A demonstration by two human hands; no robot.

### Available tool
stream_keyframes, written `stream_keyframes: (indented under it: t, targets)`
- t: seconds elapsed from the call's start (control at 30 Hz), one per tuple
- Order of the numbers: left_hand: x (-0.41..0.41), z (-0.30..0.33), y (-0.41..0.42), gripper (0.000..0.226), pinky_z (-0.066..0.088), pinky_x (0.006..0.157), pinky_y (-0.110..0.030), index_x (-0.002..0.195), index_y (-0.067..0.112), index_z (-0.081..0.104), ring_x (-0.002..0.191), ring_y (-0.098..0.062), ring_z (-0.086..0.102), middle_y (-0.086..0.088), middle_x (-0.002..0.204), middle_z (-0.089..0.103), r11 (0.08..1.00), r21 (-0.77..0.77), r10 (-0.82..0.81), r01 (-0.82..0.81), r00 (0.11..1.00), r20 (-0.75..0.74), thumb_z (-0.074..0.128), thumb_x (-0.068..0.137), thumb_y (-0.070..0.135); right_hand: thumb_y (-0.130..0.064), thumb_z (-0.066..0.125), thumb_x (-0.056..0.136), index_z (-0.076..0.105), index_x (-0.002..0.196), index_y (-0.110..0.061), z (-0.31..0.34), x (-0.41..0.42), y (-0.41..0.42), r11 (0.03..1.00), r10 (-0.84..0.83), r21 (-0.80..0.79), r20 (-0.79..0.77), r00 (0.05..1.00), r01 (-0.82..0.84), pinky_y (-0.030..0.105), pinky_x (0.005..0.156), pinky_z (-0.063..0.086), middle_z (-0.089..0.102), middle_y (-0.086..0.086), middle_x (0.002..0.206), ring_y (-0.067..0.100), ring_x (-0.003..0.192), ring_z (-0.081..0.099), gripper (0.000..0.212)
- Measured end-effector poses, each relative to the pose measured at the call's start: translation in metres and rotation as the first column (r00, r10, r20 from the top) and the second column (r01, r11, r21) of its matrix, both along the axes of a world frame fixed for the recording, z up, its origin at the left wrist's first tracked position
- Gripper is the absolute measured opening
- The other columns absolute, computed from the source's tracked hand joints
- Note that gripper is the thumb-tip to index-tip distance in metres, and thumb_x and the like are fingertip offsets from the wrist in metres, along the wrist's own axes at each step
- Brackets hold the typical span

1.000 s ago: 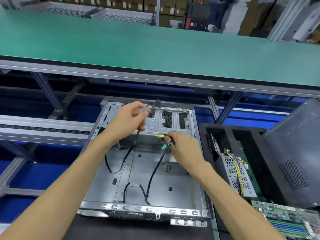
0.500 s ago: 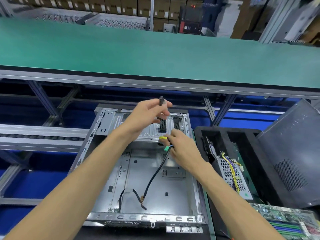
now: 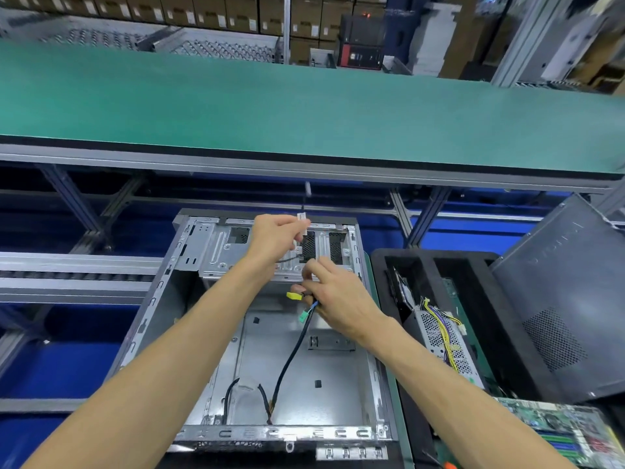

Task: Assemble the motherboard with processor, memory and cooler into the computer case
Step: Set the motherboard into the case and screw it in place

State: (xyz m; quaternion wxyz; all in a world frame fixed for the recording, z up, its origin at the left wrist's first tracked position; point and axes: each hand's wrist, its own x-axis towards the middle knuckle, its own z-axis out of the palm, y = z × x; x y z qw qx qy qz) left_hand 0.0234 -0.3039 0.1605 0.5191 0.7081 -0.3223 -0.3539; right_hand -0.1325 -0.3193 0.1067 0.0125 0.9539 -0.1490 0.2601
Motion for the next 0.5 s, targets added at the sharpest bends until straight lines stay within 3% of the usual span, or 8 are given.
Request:
stream_keyframes:
  t: [0.1, 0.17, 0.27, 0.33, 0.4, 0.5]
  targets:
    - [0.004, -0.005, 0.002, 0.021, 0.044, 0.066, -0.028, 0.084, 0.01, 0.077, 0.062, -0.013, 0.058, 0.004, 0.07, 0.069, 0.998, 0.051, -0.047, 0.047, 0.999, -0.009, 0.073, 0.087, 0.03, -0.027, 0.057, 0.096, 0.077, 0.084, -0.006, -0.005, 0.0, -0.002, 0.998, -0.057, -0.015, -0.008, 0.998, 0.057, 0.043, 0.077, 0.05, 0.063, 0.018, 0.127, 0.036, 0.102, 0.059, 0.031]
    - [0.004, -0.008, 0.003, 0.021, 0.044, 0.062, -0.024, 0.083, 0.011, 0.079, 0.062, -0.01, 0.055, 0.006, 0.068, 0.066, 0.99, 0.072, -0.123, 0.122, 0.992, 0.008, 0.074, 0.085, 0.032, -0.027, 0.061, 0.094, 0.078, 0.085, -0.01, -0.008, 0.002, -0.005, 0.993, -0.107, -0.048, -0.004, 0.994, 0.107, 0.045, 0.086, 0.045, 0.06, 0.015, 0.138, 0.036, 0.113, 0.053, 0.026]
    - [0.003, -0.011, 0.005, 0.017, 0.044, 0.059, -0.015, 0.081, 0.018, 0.08, 0.06, 0.003, 0.058, 0.011, 0.069, 0.069, 0.95, 0.086, -0.304, 0.3, 0.952, 0.036, 0.073, 0.087, 0.032, -0.022, 0.065, 0.092, 0.078, 0.084, -0.011, -0.012, 0.007, -0.008, 0.986, -0.15, -0.062, 0.03, 0.988, 0.152, 0.042, 0.083, 0.038, 0.069, 0.009, 0.119, 0.029, 0.108, 0.046, 0.019]
    - [0.003, -0.014, 0.006, 0.013, 0.047, 0.067, -0.018, 0.083, 0.021, 0.08, 0.076, 0.005, 0.064, 0.013, 0.079, 0.073, 0.941, 0.109, -0.33, 0.32, 0.94, 0.088, 0.072, 0.088, 0.031, -0.02, 0.073, 0.089, 0.077, 0.084, -0.012, -0.015, 0.008, -0.01, 0.982, -0.164, -0.087, 0.052, 0.985, 0.168, 0.039, 0.082, 0.034, 0.069, 0.004, 0.098, 0.026, 0.1, 0.048, 0.011]
    - [0.005, -0.015, 0.007, 0.007, 0.045, 0.07, -0.019, 0.083, 0.028, 0.075, 0.087, 0.004, 0.062, 0.015, 0.086, 0.07, 0.959, 0.102, -0.28, 0.264, 0.941, 0.19, 0.071, 0.089, 0.03, -0.022, 0.066, 0.094, 0.076, 0.082, -0.013, -0.016, 0.008, -0.011, 0.98, -0.173, -0.089, 0.076, 0.982, 0.179, 0.039, 0.083, 0.034, 0.067, 0.001, 0.085, 0.026, 0.091, 0.053, 0.018]
    - [0.009, -0.013, 0.009, 0.009, 0.04, 0.064, -0.021, 0.084, 0.031, 0.072, 0.076, 0.002, 0.056, 0.014, 0.081, 0.065, 0.964, 0.082, -0.267, 0.254, 0.915, 0.303, 0.067, 0.091, 0.031, -0.027, 0.052, 0.1, 0.075, 0.077, -0.013, -0.012, 0.013, -0.012, 0.97, -0.214, -0.098, 0.089, 0.973, 0.222, 0.039, 0.082, 0.035, 0.064, -0.002, 0.072, 0.026, 0.079, 0.056, 0.035]
